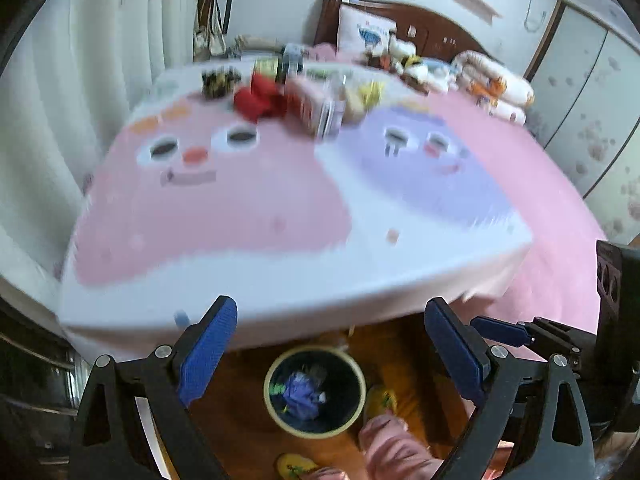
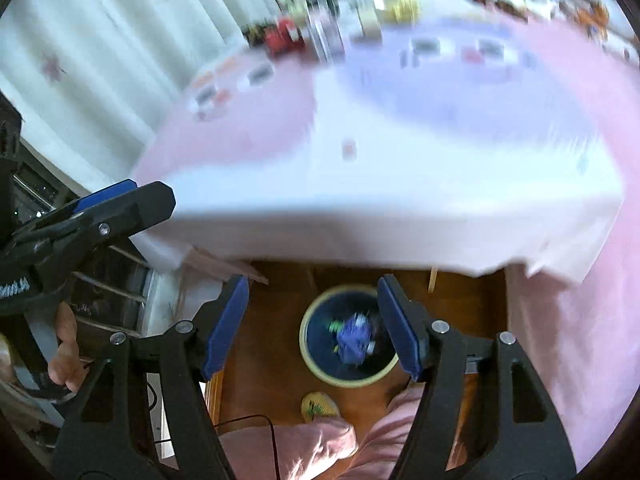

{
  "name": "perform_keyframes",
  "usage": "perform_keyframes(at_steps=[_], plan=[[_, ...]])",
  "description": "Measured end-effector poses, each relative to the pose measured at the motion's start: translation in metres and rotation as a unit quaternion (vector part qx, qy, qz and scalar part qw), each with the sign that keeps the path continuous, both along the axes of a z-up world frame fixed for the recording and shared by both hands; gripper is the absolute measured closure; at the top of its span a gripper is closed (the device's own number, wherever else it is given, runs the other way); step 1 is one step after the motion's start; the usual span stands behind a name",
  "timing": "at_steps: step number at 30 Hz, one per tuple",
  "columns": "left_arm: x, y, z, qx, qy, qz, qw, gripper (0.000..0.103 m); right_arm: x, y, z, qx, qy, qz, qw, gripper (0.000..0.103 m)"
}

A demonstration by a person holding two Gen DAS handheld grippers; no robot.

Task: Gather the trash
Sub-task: 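Raise both tools back toward the table, then grasp the pink strawberry box with the left gripper while the right gripper grasps the cream block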

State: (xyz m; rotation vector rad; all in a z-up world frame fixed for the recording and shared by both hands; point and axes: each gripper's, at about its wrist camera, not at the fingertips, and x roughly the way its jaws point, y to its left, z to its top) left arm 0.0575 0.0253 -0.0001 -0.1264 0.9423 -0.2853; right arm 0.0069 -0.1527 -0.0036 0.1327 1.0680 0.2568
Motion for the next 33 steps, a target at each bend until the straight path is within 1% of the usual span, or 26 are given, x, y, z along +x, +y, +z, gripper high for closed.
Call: perform_keyframes(at_steps=[2, 5, 8, 11, 12, 15, 18, 21, 23, 25, 27, 28, 30, 33], plan=[[0.007, 0.000, 0.028, -0.005, -0.014, 0.000, 0.9999, 0.007, 0.007, -0.003, 0.028, -0.002, -0.025, 0.001, 1.000, 0.039], [0.019, -0.001, 0.070, -0.001, -0.036, 0.001, 0.9993, 0.007, 0.020, -0.007, 0.060, -0.002, -0.051, -0.002, 0.999, 0.039], [0.032, -0.004, 0.106, 0.001, -0.049, 0.006, 0.9988, 0.007, 0.038, -0.017, 0.100, -0.004, -0.090, -0.005, 0.996, 0.039], [0.051, -0.009, 0.139, -0.004, -0.058, 0.013, 0.9982, 0.007, 0.057, -0.029, 0.133, 0.003, -0.118, -0.008, 0.993, 0.039], [0.057, -0.011, 0.146, -0.004, -0.060, 0.016, 0.9981, 0.007, 0.064, -0.033, 0.143, 0.004, -0.121, -0.007, 0.993, 0.039], [0.078, -0.018, 0.167, 0.000, -0.066, 0.028, 0.9974, 0.007, 0.087, -0.045, 0.161, -0.004, -0.132, 0.001, 0.991, 0.039], [0.103, -0.029, 0.183, 0.002, -0.072, 0.042, 0.9965, 0.007, 0.111, -0.057, 0.167, -0.011, -0.142, 0.008, 0.990, 0.039], [0.131, -0.039, 0.186, 0.002, -0.067, 0.044, 0.9967, 0.007, 0.142, -0.074, 0.164, -0.012, -0.125, 0.013, 0.992, 0.039], [0.152, -0.046, 0.182, 0.009, -0.062, 0.051, 0.9967, 0.007, 0.162, -0.080, 0.156, -0.026, -0.122, 0.014, 0.992, 0.039], [0.170, -0.050, 0.173, 0.013, -0.055, 0.059, 0.9967, 0.007, 0.185, -0.087, 0.141, -0.017, -0.107, 0.024, 0.994, 0.043], [0.197, -0.054, 0.157, 0.011, -0.038, 0.065, 0.9971, 0.007, 0.213, -0.093, 0.123, -0.010, -0.083, 0.030, 0.996, 0.053], [0.207, -0.055, 0.148, 0.008, -0.027, 0.065, 0.9975, 0.007, 0.223, -0.095, 0.116, -0.012, -0.077, 0.030, 0.996, 0.055], [0.234, -0.058, 0.126, 0.006, 0.004, 0.072, 0.9974, 0.007, 0.246, -0.097, 0.099, -0.016, -0.071, 0.031, 0.997, 0.056], [0.267, -0.061, 0.093, 0.009, 0.034, 0.087, 0.9956, 0.010, 0.275, -0.095, 0.075, -0.028, -0.064, 0.039, 0.997, 0.056]])
